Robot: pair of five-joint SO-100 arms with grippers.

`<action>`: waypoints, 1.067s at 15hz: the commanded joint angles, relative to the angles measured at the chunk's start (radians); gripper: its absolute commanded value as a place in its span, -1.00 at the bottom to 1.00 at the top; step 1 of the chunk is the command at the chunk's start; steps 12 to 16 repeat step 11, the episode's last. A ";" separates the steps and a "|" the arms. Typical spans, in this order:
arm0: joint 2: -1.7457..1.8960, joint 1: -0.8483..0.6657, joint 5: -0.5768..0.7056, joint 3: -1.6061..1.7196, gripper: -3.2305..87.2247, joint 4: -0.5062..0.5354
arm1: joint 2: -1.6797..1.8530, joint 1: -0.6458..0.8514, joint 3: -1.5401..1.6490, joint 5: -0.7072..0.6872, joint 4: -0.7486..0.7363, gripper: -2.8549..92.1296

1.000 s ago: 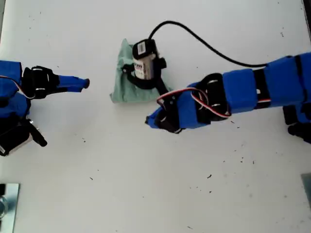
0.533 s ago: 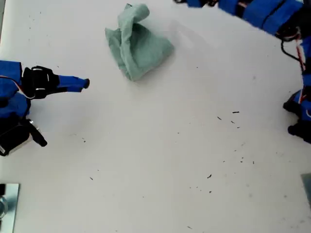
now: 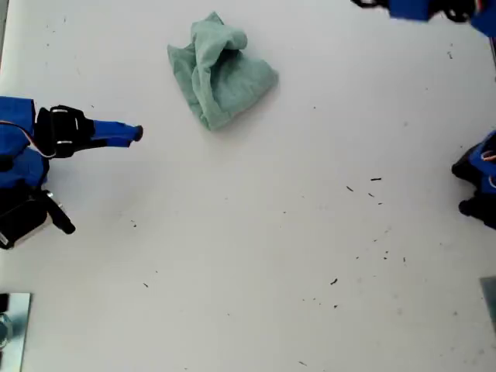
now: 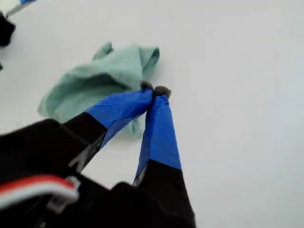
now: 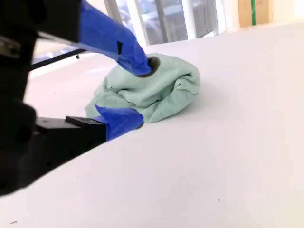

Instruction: Fold t shirt

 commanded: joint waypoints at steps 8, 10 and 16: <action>0.003 -0.011 -0.011 0.011 -0.63 0.000 | 1.296 -0.204 1.206 0.589 0.670 -0.88; 0.003 -0.011 -0.011 0.011 -0.63 0.000 | 1.296 -0.175 1.206 0.681 0.675 -0.85; 0.003 -0.011 -0.011 0.011 -0.63 0.000 | 1.296 -0.155 1.206 0.537 0.675 -0.85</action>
